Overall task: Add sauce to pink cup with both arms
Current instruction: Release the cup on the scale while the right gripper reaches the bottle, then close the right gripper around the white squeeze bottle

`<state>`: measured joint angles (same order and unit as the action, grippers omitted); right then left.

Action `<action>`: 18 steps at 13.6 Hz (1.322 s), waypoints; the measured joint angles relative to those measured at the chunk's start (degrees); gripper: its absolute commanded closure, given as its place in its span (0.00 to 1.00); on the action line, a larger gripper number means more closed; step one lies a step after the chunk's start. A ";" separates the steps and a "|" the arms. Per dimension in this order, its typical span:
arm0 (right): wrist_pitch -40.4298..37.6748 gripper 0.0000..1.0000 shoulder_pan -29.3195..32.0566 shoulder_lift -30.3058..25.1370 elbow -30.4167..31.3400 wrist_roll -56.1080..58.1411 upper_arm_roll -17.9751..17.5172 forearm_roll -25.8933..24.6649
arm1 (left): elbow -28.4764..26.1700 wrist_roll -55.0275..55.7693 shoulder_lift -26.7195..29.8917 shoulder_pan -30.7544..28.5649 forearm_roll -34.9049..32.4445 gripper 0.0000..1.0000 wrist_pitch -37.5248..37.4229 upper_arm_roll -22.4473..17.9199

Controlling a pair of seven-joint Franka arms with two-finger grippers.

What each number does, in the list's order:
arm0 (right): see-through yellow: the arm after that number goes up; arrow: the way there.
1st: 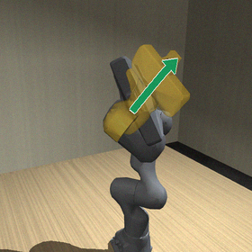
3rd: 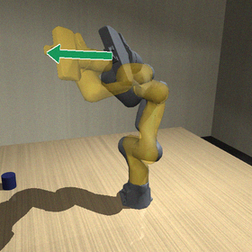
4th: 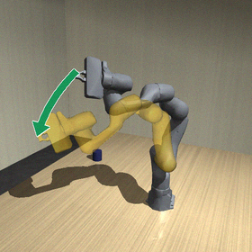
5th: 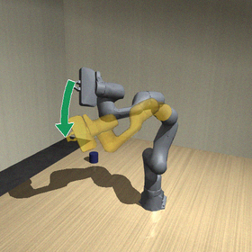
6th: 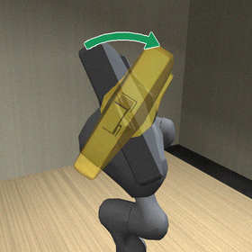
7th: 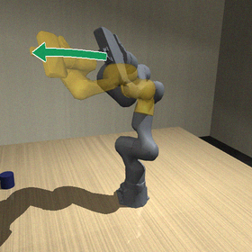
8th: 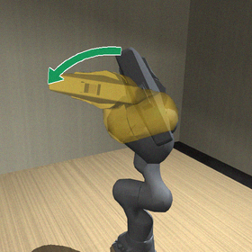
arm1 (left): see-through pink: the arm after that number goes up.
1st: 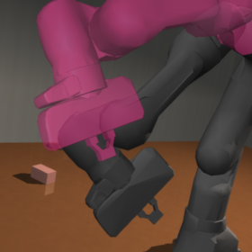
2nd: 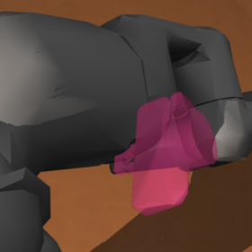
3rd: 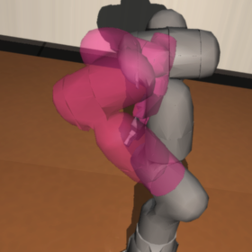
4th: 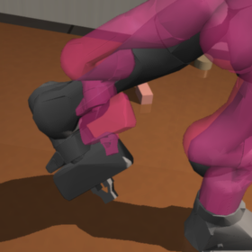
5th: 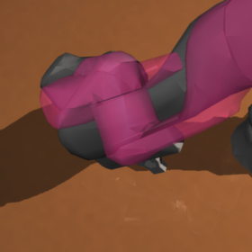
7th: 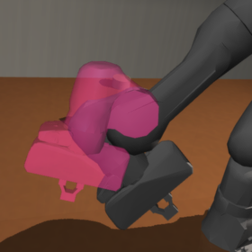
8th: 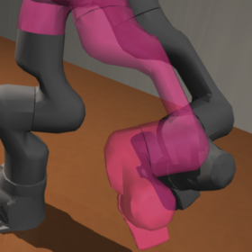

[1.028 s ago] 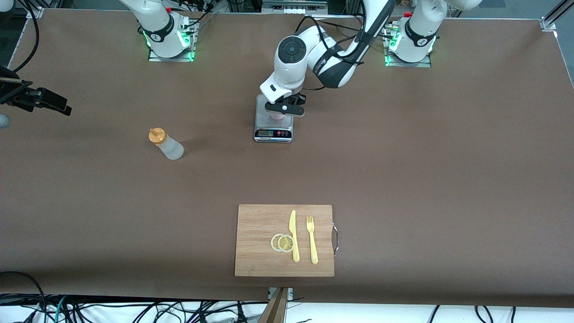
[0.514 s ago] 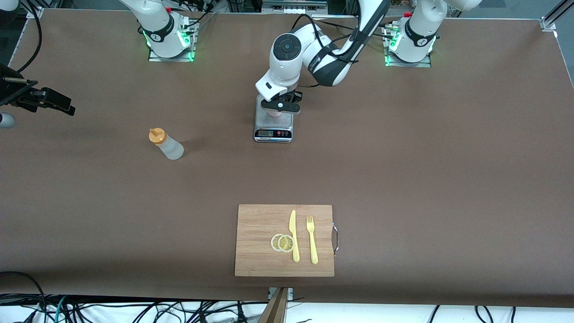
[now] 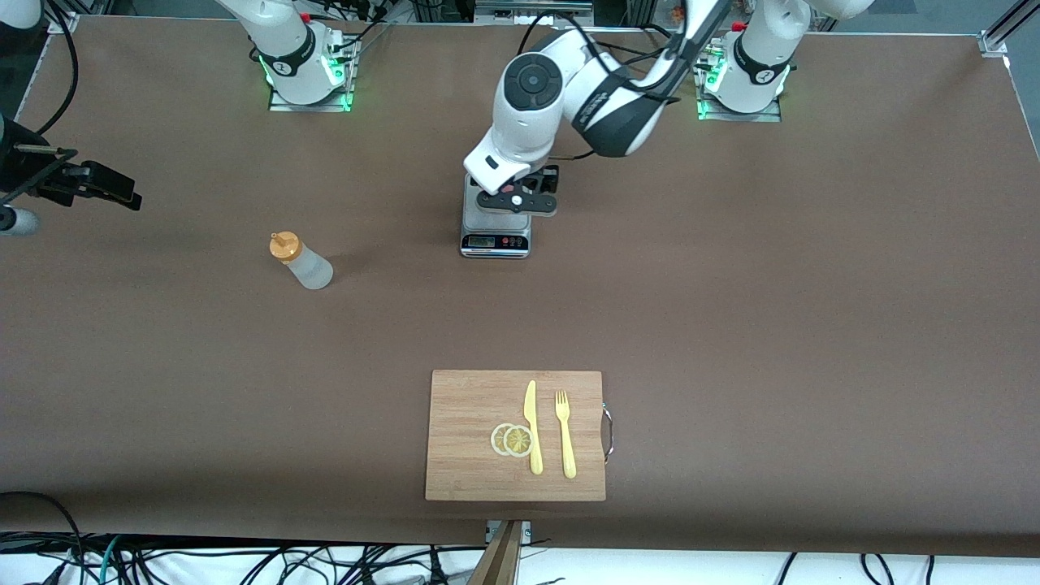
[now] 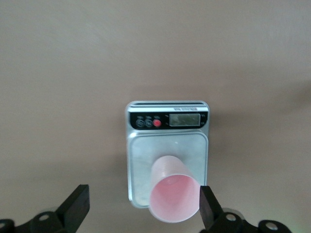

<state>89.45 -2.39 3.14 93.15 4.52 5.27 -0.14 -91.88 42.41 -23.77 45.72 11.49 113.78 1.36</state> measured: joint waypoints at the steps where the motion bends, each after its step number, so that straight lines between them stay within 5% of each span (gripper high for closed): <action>1: 0.01 0.00 -0.01 1.14 0.11 4.27 -0.03 0.00 | 1.37 -2.05 1.11 -0.82 0.00 0.00 -3.12 -1.40; 5: 0.21 0.00 1.34 6.78 0.28 23.13 0.19 2.99 | 2.49 -13.60 5.56 -7.43 -0.02 0.00 -9.57 -4.58; 10: 1.22 0.00 6.73 11.55 2.62 46.36 1.02 16.67 | 2.99 -28.74 10.73 -19.34 -5.15 0.00 -19.53 -9.93; 18: 3.41 0.00 15.09 22.35 11.50 98.03 3.00 38.89 | 8.86 -35.45 14.44 -36.04 -6.76 0.00 -34.49 -5.91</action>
<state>92.86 12.71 25.49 104.66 102.55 8.27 38.75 -83.02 6.96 -9.33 9.68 4.74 79.30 -4.55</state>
